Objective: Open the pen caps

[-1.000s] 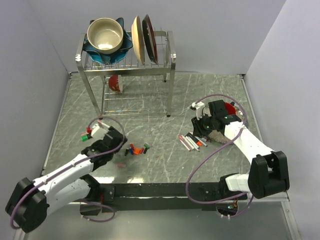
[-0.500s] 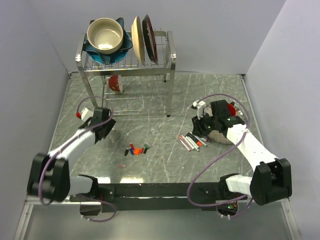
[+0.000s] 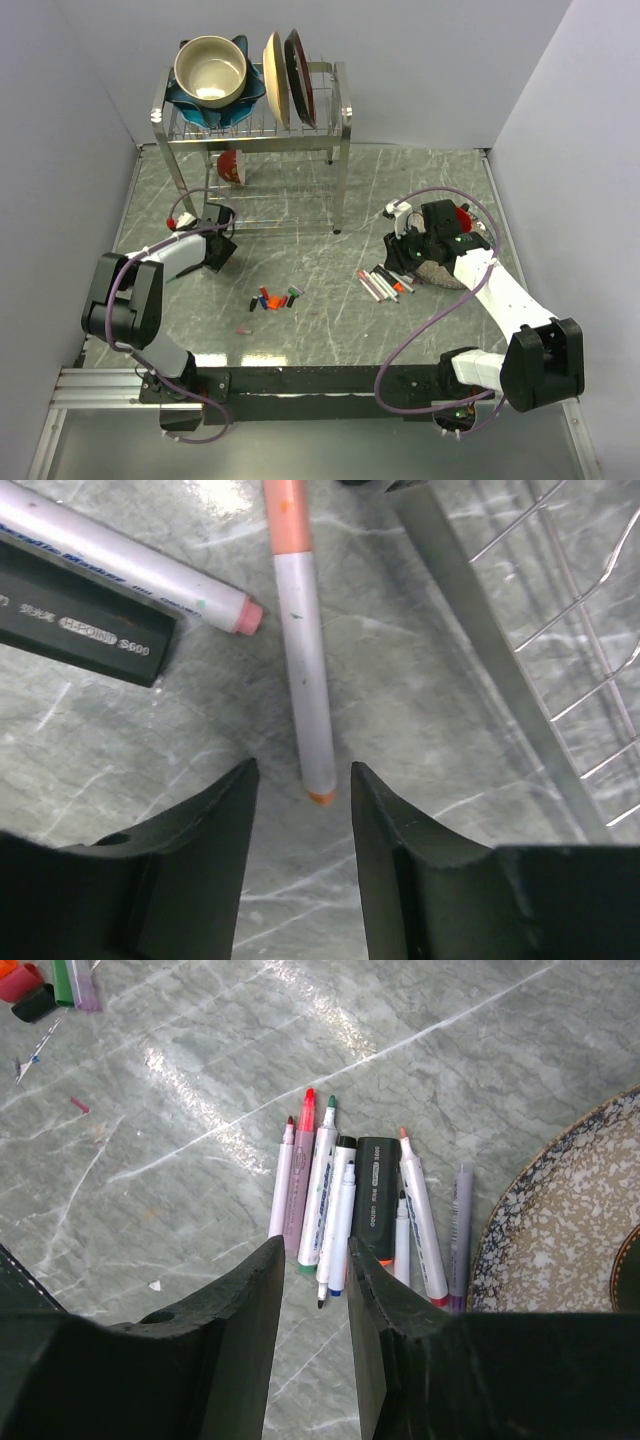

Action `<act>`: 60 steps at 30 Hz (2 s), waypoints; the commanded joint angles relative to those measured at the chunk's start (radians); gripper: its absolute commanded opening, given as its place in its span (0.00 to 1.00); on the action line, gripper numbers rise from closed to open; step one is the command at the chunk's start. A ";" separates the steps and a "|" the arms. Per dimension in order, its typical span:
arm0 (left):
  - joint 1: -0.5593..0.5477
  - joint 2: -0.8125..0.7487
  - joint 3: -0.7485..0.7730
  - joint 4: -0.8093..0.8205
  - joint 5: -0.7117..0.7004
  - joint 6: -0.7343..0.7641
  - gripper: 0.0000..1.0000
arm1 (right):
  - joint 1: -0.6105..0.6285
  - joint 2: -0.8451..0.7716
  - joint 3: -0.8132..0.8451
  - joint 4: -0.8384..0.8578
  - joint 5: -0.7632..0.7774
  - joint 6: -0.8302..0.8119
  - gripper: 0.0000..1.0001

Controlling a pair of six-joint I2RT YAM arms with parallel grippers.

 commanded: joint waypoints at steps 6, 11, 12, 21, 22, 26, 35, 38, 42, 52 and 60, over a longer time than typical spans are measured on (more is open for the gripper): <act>0.008 0.120 0.088 -0.088 -0.015 0.007 0.46 | -0.005 -0.022 0.050 0.002 -0.011 -0.014 0.39; 0.008 0.085 0.048 -0.077 -0.014 0.000 0.41 | -0.007 -0.025 0.050 0.005 -0.013 -0.014 0.39; 0.008 0.076 0.042 -0.077 -0.014 0.000 0.40 | -0.005 -0.027 0.050 0.003 -0.014 -0.013 0.39; 0.008 -0.051 -0.031 -0.049 0.009 0.013 0.20 | -0.007 -0.028 0.050 0.005 -0.017 -0.014 0.39; 0.008 -0.084 -0.046 -0.045 0.014 0.015 0.20 | -0.005 -0.030 0.050 0.005 -0.017 -0.014 0.39; 0.008 -0.182 -0.084 -0.029 0.026 0.027 0.13 | -0.007 -0.031 0.049 0.007 -0.020 -0.016 0.39; 0.008 -0.432 -0.158 -0.055 0.069 0.049 0.08 | -0.008 -0.037 0.047 0.008 -0.031 -0.019 0.39; 0.008 -0.521 -0.205 -0.025 0.150 0.081 0.04 | -0.007 -0.047 0.047 0.005 -0.046 -0.028 0.39; -0.001 -0.700 -0.346 0.122 0.341 0.164 0.01 | -0.007 -0.063 0.047 -0.009 -0.102 -0.054 0.39; -0.240 -0.912 -0.601 0.680 0.617 0.104 0.01 | -0.007 -0.152 0.026 0.003 -0.335 -0.067 0.40; -0.552 -0.617 -0.508 1.038 0.480 0.158 0.01 | -0.017 -0.206 -0.065 0.204 -0.562 0.172 0.43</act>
